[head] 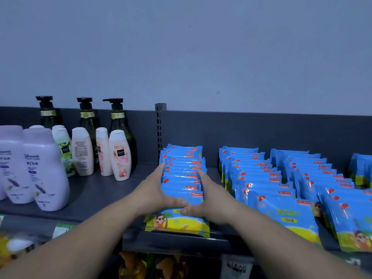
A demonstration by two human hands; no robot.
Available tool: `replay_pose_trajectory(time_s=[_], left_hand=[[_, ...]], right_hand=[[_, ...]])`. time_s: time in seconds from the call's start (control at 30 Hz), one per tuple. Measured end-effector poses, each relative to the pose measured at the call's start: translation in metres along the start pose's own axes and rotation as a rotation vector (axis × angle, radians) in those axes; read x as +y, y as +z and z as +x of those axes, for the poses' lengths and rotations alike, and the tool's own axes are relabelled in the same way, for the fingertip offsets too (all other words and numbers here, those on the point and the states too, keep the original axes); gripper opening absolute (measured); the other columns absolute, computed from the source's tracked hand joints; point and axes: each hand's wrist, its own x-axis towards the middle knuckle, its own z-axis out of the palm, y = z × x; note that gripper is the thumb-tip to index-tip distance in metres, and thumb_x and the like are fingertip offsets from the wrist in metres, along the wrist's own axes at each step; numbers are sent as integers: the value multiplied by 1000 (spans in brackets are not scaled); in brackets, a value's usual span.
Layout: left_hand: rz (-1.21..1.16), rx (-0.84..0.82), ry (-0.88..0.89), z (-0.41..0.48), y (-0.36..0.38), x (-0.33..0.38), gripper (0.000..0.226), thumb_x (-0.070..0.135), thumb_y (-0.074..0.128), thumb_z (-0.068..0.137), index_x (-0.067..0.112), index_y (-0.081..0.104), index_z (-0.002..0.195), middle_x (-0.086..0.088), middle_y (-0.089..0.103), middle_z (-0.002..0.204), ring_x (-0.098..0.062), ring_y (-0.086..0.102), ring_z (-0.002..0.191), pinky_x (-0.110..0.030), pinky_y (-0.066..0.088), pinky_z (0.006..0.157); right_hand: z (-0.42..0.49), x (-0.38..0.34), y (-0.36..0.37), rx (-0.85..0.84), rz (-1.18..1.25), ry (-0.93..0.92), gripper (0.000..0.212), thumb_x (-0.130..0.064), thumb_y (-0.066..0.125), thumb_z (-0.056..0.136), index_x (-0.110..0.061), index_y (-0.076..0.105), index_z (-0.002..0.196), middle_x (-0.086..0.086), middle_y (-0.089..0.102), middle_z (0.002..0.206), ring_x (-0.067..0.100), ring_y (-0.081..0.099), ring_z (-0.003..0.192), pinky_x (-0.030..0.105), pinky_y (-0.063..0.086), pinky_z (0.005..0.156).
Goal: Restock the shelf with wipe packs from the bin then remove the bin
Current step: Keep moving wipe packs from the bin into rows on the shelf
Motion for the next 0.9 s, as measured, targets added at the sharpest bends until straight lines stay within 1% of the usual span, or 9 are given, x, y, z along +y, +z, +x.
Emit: replay_pose_trajectory(time_s=[0.13,0.27,0.43,0.5,0.57,0.67,0.7,0.8,0.9], left_hand=[[-36,13,-13,-6,-6,3,109,36,90,56,41,24,142,34,45,99,15,55,85,-1,39,63],[-85,63,-8,-8,1,7,73,17,90,61,44,37,104,28,52,92,26,55,72,0,42,57],[-163,57,-1,-9,7,3,114,31,95,49,36,30,143,23,57,117,5,62,98,-15,52,82],[-157,60,3,-11,5,3,115,29,94,51,34,27,145,24,55,116,5,62,97,-11,51,77],[-151,61,-7,-12,4,5,108,25,93,55,32,30,142,24,57,110,8,63,91,-9,50,73],[-142,106,-18,-12,1,13,73,20,85,68,35,39,123,24,55,106,19,60,80,-3,46,62],[-127,131,-21,-13,-3,17,68,26,81,72,34,40,126,21,54,115,17,58,88,-3,44,64],[8,234,-27,-5,-14,19,89,51,73,74,27,29,148,8,34,151,-6,38,132,-18,37,96],[79,276,-41,6,-21,17,84,56,65,79,27,29,148,4,29,155,-14,33,138,-29,33,104]], right_hand=[[1,-4,4,-14,13,-22,128,-46,85,63,-29,-5,153,-10,36,145,12,46,127,30,41,106],[7,1,-8,21,23,-23,135,-52,89,44,-37,7,150,-13,44,139,8,51,121,33,46,103],[3,0,-12,-62,-3,23,135,-40,91,55,-34,-2,152,-12,48,135,10,51,119,30,45,103],[0,-1,-13,-66,0,9,135,-41,91,55,-33,-1,153,-13,49,134,8,52,118,29,45,103],[-2,-1,-20,-62,18,-2,120,-41,91,57,-34,14,149,-19,55,124,1,57,110,21,47,96],[-1,-6,-34,-15,48,-37,76,-40,84,69,-43,34,126,-27,59,108,-12,58,94,7,47,80],[2,-8,-37,13,28,-45,74,-44,79,74,-39,35,133,-23,59,114,-7,58,100,12,47,86],[15,-12,-46,89,-108,-52,86,-57,65,82,-27,23,150,-9,46,142,12,49,124,28,40,104],[28,-11,-52,104,-176,-58,85,-56,63,83,-25,23,151,-6,40,148,15,44,129,30,37,107]])
